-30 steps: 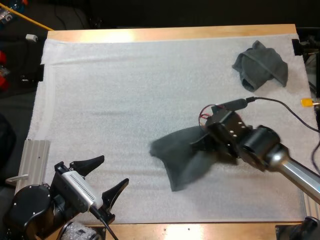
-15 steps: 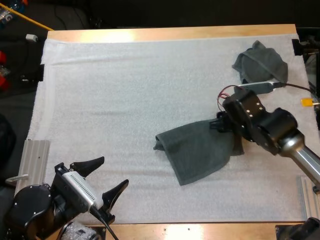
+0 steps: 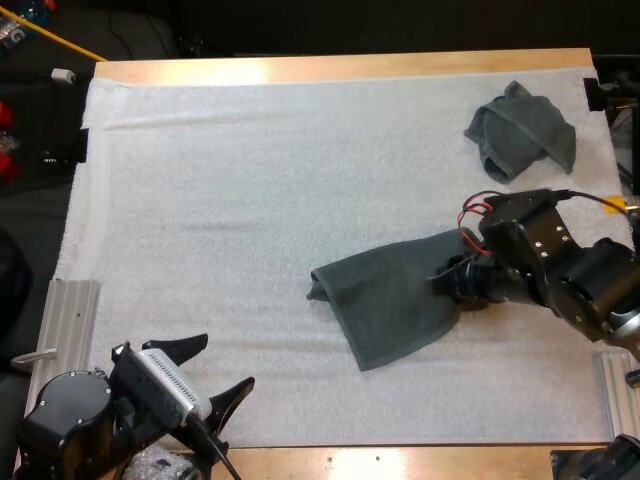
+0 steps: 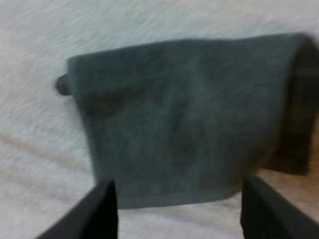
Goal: Pick towel from pile, fold and stack
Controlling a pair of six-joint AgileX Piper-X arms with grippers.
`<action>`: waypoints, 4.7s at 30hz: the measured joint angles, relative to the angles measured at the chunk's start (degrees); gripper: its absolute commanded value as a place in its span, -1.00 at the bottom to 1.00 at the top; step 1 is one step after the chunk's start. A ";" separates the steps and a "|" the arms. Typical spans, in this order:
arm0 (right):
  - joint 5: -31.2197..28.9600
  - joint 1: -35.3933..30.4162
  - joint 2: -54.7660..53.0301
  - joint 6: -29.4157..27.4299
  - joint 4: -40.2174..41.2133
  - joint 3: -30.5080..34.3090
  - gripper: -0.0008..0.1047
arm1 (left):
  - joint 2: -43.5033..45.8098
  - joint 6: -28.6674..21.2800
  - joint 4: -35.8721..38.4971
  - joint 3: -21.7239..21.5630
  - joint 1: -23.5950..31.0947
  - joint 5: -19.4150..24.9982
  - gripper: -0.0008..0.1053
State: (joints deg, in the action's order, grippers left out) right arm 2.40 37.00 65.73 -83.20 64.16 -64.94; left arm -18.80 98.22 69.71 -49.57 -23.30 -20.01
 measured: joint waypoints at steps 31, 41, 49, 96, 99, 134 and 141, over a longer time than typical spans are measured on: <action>-4.74 25.18 30.21 2.19 -13.02 0.59 0.01 | 0.00 0.44 12.64 0.00 0.00 0.00 0.33; -8.81 25.18 37.69 2.19 -13.62 0.59 -0.10 | 0.00 0.44 12.64 0.00 0.00 0.00 0.33; -11.68 25.18 38.33 3.66 -13.94 0.59 -0.95 | 0.00 0.44 12.96 0.00 0.00 0.00 0.33; -14.89 34.65 0.03 24.77 2.19 27.32 -0.99 | -3.48 -1.88 3.29 11.43 0.00 -5.17 0.33; -15.97 34.65 -1.19 24.98 -1.43 29.03 -0.99 | -7.18 0.18 0.25 11.48 0.00 -5.78 0.33; -21.09 34.65 -2.39 25.11 -8.58 29.57 -0.99 | -60.83 0.41 -33.43 10.43 -11.35 -1.71 0.33; -21.09 34.65 -2.39 25.11 -8.58 29.57 -0.99 | -66.89 0.41 -33.81 7.34 -11.35 -1.72 0.33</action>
State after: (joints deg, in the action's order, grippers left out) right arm -18.69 71.65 63.35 -58.09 55.58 -35.37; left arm -85.69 98.64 35.90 -42.23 -34.65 -21.73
